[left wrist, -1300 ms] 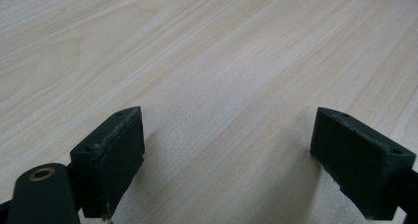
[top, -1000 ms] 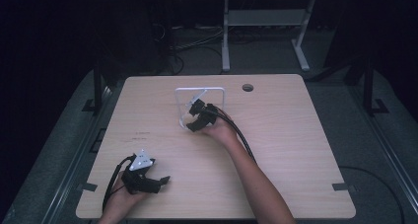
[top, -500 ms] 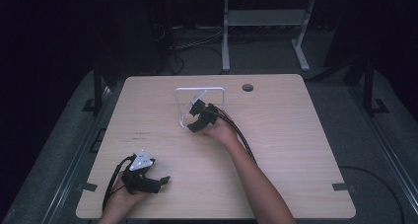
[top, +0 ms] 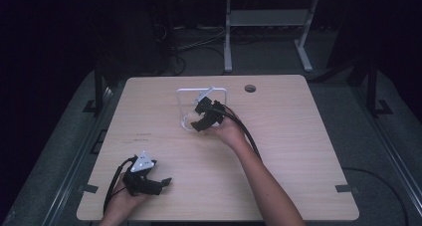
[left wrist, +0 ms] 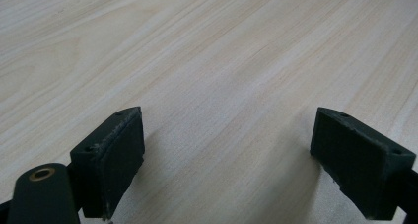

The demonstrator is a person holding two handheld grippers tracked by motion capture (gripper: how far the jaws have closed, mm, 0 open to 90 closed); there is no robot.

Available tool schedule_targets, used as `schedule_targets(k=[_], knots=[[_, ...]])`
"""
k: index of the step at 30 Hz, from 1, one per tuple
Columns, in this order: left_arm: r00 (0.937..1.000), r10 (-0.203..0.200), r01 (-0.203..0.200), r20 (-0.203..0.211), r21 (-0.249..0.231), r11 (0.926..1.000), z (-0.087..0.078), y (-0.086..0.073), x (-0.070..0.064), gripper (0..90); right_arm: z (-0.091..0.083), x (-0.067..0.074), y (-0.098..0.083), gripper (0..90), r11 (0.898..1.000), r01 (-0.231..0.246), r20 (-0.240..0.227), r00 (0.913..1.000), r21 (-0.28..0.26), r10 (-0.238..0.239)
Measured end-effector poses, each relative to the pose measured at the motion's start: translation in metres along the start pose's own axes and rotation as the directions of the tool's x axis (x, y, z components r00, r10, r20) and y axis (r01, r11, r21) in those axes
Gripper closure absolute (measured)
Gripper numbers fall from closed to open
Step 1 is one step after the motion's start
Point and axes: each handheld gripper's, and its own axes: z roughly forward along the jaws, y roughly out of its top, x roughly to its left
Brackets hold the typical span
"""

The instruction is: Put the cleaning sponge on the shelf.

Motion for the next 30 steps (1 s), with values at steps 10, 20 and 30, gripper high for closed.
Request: schedule_targets(k=[10,20,30], knots=[[1.0,0.0,0.0,0.001,0.001,1.0,0.0,0.0,0.0,12.4,-0.024,0.009,-0.005,56.8,1.0,0.005,-0.058,0.9983,-0.03,-0.007],[1.0,-0.001,0.001,0.001,0.0,1.0,0.0,0.0,0.0,12.4,-0.021,0.019,-0.008,89.8,0.999,0.042,-0.128,0.9908,-0.009,-0.043],[1.0,0.0,0.0,0.0,0.0,1.0,0.0,0.0,0.0,12.5,-0.009,0.024,-0.011,89.8,0.999,0.05,-0.148,0.9878,0.013,-0.048]])
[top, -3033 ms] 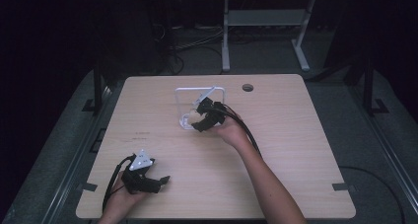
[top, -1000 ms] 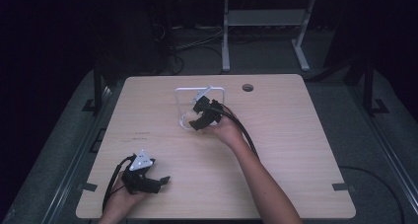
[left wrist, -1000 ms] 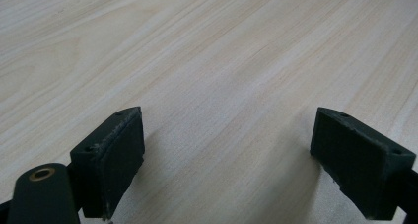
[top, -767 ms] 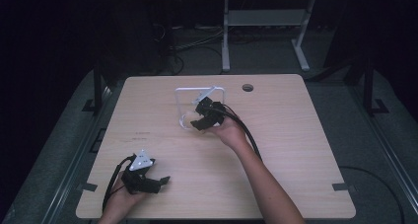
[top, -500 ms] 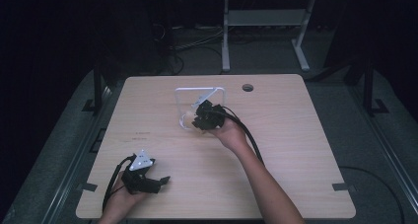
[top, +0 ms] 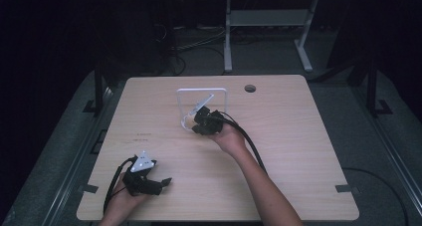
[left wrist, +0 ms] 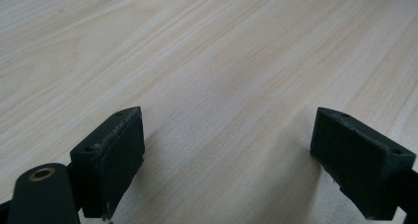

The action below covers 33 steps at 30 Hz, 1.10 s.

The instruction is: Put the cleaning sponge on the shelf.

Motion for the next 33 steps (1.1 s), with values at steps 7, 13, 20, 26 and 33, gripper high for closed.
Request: schedule_targets(k=[7,13,20,26,33], knots=[[1.0,-0.002,0.002,0.001,-0.001,1.0,0.0,0.0,0.0,12.5,0.013,-0.002,-0.004,89.8,1.0,-0.003,0.001,1.0,0.029,0.003],[1.0,0.0,0.0,0.001,0.0,1.0,0.0,0.0,0.0,12.5,0.02,-0.006,-0.008,89.8,0.998,-0.017,0.01,0.9998,0.053,0.016],[1.0,0.0,0.0,0.0,0.0,1.0,0.0,0.0,0.0,12.4,0.022,-0.012,-0.013,89.8,0.997,-0.032,0.033,0.999,0.071,0.03],[1.0,-0.002,0.002,0.001,-0.002,1.0,0.0,0.0,0.0,12.5,0.024,-0.017,-0.018,89.8,0.996,-0.045,0.052,0.9978,0.078,0.041],[1.0,-0.002,0.002,0.001,-0.002,1.0,0.0,0.0,0.0,12.5,0.023,-0.023,-0.022,89.9,0.995,-0.063,0.073,0.9957,0.082,0.058]])
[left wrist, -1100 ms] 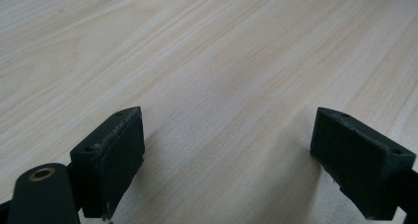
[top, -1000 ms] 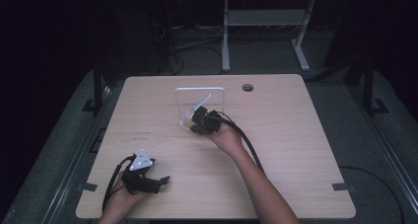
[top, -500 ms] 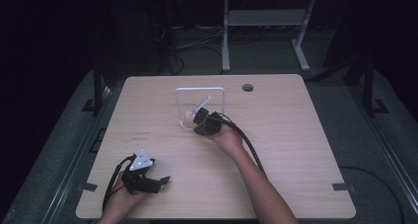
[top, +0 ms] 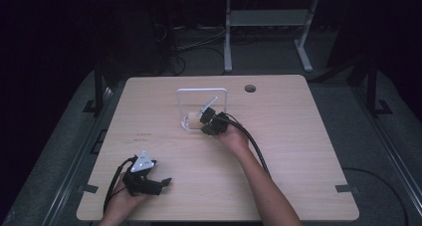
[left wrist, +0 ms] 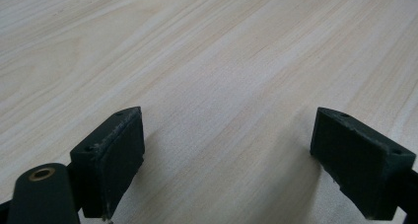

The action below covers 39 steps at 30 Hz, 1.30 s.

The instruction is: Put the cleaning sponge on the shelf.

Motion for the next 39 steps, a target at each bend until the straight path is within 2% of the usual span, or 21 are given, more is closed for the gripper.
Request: schedule_targets(k=[3,9,14,17,26,31,39], knots=[[1.0,0.0,0.0,0.0,0.0,1.0,0.0,0.0,0.0,12.5,-0.001,-0.003,-0.002,89.8,1.0,-0.001,0.021,0.9998,0.004,0.001],[1.0,0.0,0.0,0.0,-0.001,1.0,0.0,0.0,0.0,12.5,-0.005,-0.003,-0.005,89.2,1.0,-0.005,0.003,1.0,-0.014,0.005],[1.0,-0.001,0.001,-0.001,-0.002,1.0,0.0,0.0,0.0,12.4,-0.012,0.0,-0.01,83.4,1.0,-0.01,-0.019,0.9998,-0.027,0.009],[1.0,-0.001,0.001,0.0,-0.001,1.0,0.0,0.0,0.0,12.5,-0.019,0.002,-0.013,78.1,0.999,0.003,-0.011,0.9999,-0.037,-0.003],[1.0,0.005,-0.005,-0.001,0.003,1.0,0.0,0.0,0.0,12.4,-0.038,0.007,-0.029,57.5,0.998,-0.022,0.014,0.9996,-0.051,0.023],[1.0,0.003,-0.003,0.001,0.002,1.0,0.0,0.0,0.0,12.5,-0.049,0.004,-0.044,41.9,0.997,-0.062,0.045,0.9969,-0.056,0.065],[1.0,0.003,-0.003,0.0,0.002,1.0,0.0,0.0,0.0,12.4,-0.067,0.0,-0.07,25.6,0.991,-0.108,0.098,0.9884,-0.085,0.116]])
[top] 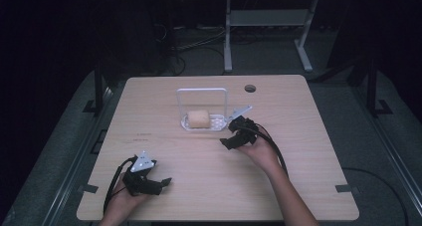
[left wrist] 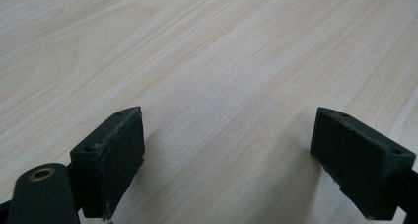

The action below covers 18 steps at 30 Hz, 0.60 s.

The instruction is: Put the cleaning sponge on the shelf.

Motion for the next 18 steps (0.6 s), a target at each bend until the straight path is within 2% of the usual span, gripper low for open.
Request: schedule_targets(k=[3,8,15,18], knots=[[1.0,0.0,0.0,-0.001,-0.003,1.0,0.0,0.0,0.0,12.5,-0.006,-0.003,-0.009,19.3,1.0,-0.006,0.026,0.9996,-0.009,0.006],[1.0,-0.005,0.005,0.0,-0.005,1.0,0.0,0.0,0.0,12.4,-0.018,-0.007,-0.027,15.5,1.0,-0.022,0.047,0.9986,-0.019,0.023],[1.0,-0.002,0.002,-0.001,-0.003,1.0,0.0,0.0,0.0,12.4,-0.034,-0.013,-0.056,13.7,0.999,-0.048,0.077,0.9958,-0.015,0.049],[1.0,-0.002,0.002,-0.001,-0.002,1.0,0.0,0.0,0.0,12.5,-0.04,-0.015,-0.067,13.3,0.997,-0.067,0.074,0.9949,-0.025,0.068]])
